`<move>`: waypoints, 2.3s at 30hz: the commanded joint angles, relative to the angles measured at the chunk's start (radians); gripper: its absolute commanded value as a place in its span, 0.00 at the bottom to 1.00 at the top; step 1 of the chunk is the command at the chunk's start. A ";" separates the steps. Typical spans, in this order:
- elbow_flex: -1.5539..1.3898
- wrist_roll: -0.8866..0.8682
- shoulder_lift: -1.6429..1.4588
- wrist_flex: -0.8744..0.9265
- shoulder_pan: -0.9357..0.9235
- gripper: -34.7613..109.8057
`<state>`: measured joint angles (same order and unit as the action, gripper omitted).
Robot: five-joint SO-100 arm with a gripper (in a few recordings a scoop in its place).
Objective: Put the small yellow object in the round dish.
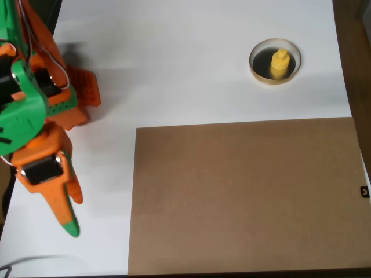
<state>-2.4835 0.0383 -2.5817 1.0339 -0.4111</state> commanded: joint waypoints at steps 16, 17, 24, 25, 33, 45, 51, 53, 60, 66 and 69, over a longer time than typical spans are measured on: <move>-0.195 -0.043 -0.178 -0.123 -0.141 0.41; -0.216 -0.049 -0.193 -0.137 -0.152 0.41; -0.341 -0.075 -0.373 -0.158 -0.212 0.36; -0.356 -0.067 -0.410 -0.150 -0.215 0.35; -0.416 -0.044 -0.594 -0.080 -0.259 0.33; -0.480 -0.020 -0.744 -0.029 -0.238 0.26; -0.502 -0.014 -0.744 -0.041 -0.236 0.25; -0.502 -0.006 -0.744 -0.038 -0.239 0.26; -0.506 0.043 -0.746 -0.051 -0.258 0.25; -0.526 -0.025 -0.746 -0.117 -0.299 0.24; -0.528 -0.029 -0.746 -0.120 -0.305 0.24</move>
<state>-3.0127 0.0061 -3.2919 0.9311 -0.6918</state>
